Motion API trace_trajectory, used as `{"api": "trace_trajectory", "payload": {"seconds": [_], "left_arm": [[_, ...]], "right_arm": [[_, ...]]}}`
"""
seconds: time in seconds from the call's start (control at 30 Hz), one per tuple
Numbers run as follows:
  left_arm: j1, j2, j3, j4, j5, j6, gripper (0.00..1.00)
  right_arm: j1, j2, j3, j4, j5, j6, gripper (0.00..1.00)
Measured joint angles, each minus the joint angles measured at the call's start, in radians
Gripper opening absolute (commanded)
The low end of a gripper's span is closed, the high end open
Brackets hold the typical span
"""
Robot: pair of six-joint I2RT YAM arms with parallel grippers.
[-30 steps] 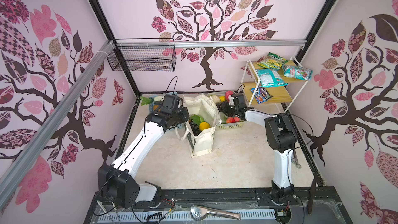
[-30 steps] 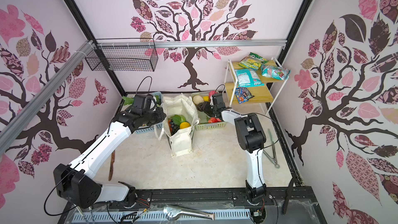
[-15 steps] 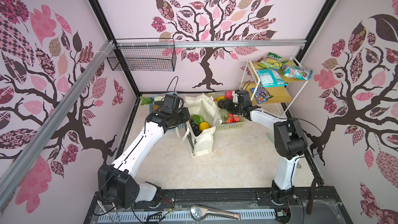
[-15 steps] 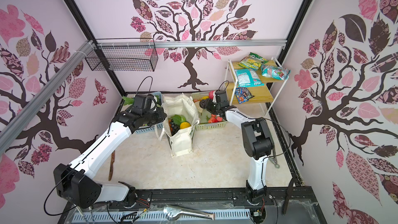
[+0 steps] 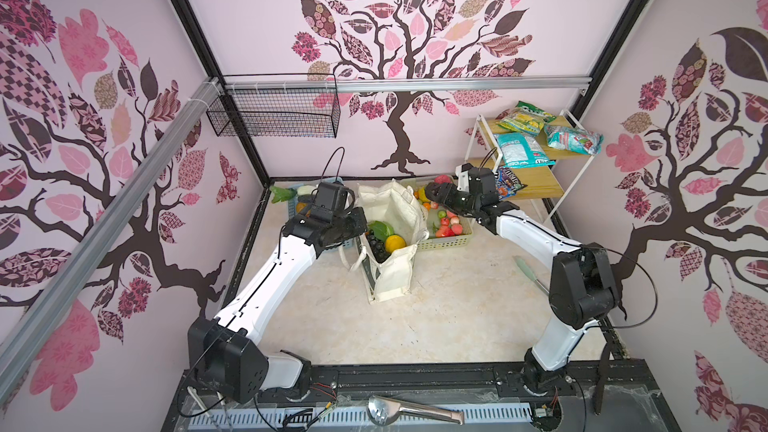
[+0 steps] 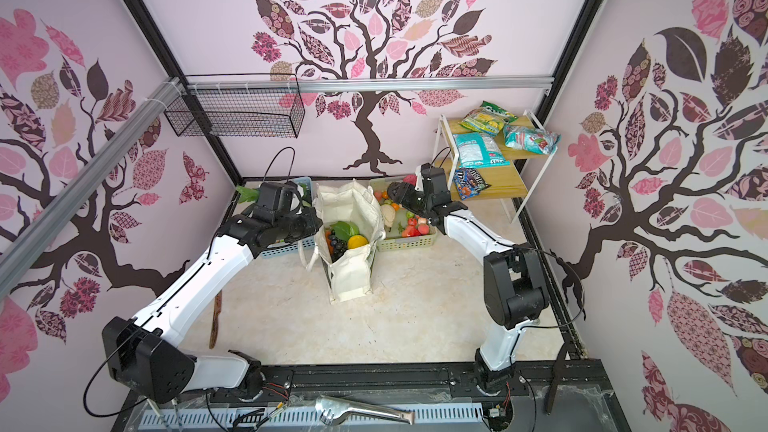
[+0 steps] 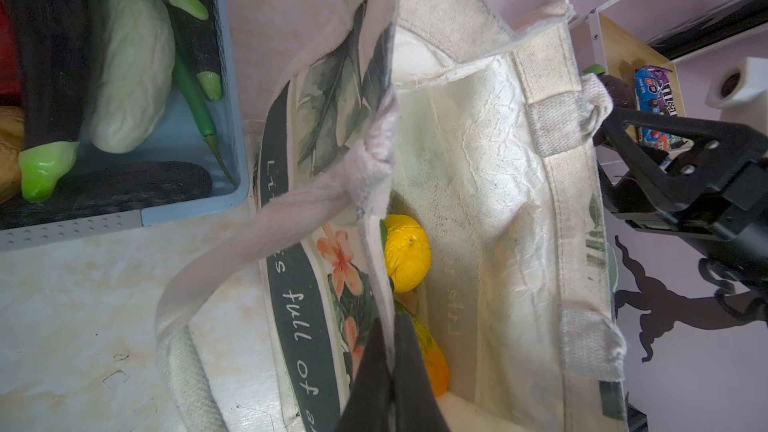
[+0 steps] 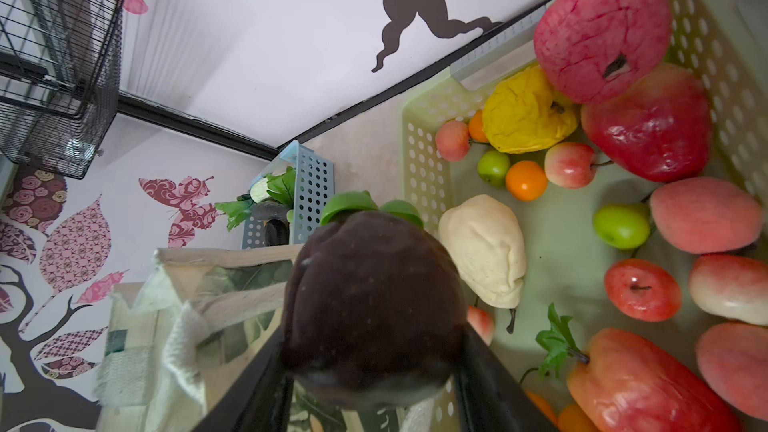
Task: Place the food into the grocery bag and tie it
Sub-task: 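Carry the dark plum with right gripper over the open tote bag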
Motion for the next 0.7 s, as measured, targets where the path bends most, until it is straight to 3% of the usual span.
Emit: {"api": "trace_trajectory", "payload": {"seconds": [0.43,0.7], "left_arm": [[-0.001,-0.003,-0.011,0.010,0.000,0.000,0.00],[-0.004,-0.004,-0.011,0.010,0.000,0.000,0.00]], "right_arm": [[0.079,-0.190,-0.026,-0.025,0.033,-0.032,0.61],[0.197,-0.271,-0.066,-0.027,0.057,-0.056,0.61]]}}
